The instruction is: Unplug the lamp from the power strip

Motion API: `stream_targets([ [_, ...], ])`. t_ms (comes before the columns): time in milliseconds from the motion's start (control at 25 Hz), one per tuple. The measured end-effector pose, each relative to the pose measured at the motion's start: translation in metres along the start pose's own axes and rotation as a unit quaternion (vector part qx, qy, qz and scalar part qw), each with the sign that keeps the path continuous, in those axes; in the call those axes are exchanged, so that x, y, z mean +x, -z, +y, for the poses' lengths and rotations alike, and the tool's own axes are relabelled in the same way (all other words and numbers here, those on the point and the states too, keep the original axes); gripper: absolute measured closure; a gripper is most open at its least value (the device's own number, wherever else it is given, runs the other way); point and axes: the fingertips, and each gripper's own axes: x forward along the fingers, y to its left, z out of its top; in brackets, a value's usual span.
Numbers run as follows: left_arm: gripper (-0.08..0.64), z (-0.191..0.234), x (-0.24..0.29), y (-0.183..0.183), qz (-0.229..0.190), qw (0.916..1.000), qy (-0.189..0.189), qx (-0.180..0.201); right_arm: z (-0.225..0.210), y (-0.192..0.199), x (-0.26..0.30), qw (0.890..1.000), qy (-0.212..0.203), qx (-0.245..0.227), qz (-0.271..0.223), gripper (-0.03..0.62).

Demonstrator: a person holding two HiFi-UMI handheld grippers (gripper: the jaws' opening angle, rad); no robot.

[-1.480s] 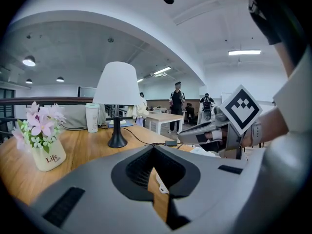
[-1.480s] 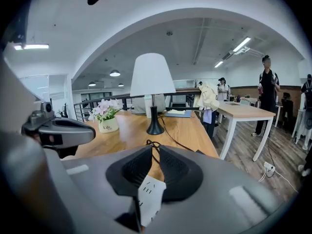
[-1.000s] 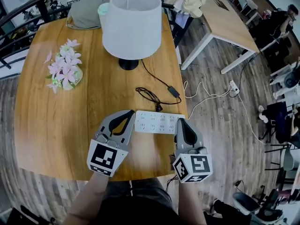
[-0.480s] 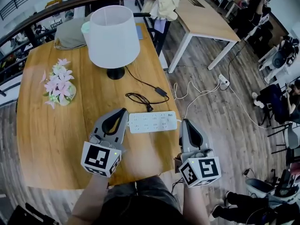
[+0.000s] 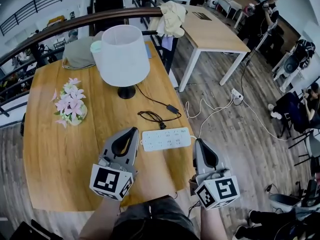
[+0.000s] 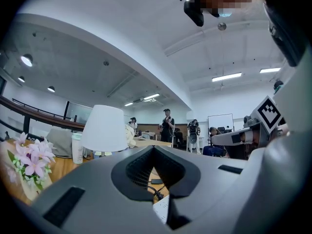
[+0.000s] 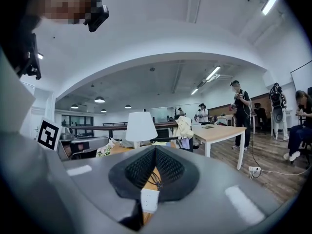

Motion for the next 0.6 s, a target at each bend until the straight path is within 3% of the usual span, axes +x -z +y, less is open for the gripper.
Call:
stream_targets([
  [600,0.565,0.004,-0.041,-0.012,-0.021,0.9995,-0.005,-0.023,0.055,0.001,-0.014,0.998,-0.055,0.009,0.004,0.583],
])
